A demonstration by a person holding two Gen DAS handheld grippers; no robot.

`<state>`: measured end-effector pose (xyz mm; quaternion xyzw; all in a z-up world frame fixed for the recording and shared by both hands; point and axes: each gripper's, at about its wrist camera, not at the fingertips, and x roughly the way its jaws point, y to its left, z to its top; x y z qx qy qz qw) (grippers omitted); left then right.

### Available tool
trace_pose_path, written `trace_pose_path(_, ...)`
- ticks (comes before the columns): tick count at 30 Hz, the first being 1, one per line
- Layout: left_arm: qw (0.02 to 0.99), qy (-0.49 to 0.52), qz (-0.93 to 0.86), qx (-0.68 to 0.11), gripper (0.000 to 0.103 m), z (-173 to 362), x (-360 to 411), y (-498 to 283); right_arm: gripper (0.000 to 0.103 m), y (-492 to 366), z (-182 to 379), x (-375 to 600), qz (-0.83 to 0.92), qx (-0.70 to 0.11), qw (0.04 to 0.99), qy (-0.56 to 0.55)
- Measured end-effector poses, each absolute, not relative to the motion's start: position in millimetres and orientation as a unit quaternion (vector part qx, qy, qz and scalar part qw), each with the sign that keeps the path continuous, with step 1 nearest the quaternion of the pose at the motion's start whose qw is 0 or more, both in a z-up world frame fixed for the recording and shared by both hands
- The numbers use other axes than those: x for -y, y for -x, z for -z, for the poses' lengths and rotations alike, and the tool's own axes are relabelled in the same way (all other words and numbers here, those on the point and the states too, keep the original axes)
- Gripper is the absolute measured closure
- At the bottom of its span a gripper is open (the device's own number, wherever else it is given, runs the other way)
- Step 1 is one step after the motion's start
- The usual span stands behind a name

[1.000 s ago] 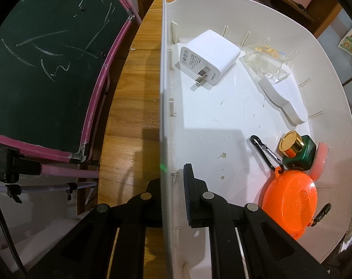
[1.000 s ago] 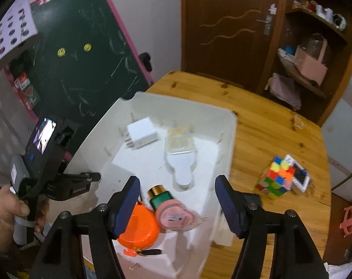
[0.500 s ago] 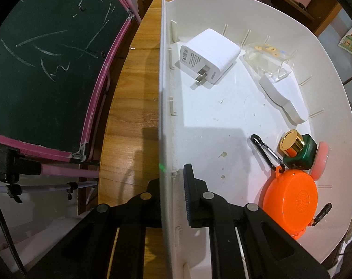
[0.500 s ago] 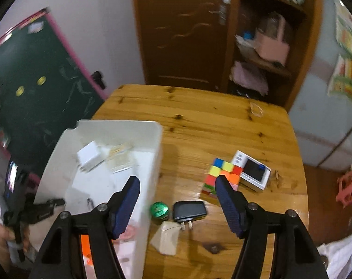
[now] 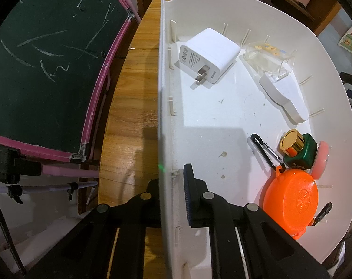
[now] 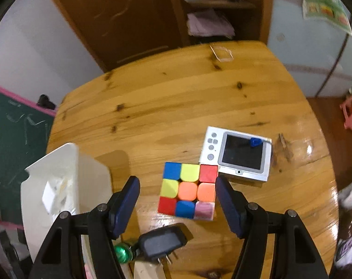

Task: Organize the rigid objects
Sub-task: 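Move the right tool back to the table toward the Rubik's cube, then grasp the Rubik's cube with the right tool and lift it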

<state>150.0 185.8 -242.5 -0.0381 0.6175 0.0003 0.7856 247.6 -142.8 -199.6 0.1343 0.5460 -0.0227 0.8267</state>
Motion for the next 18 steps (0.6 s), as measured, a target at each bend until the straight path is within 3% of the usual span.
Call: trace_pose_path(18, 0.786, 0.038, -0.001, -0.618, 0.091, 243, -185, -151, 0.036, -261, 236, 141, 0.078, -0.576, 0.806, -0.114)
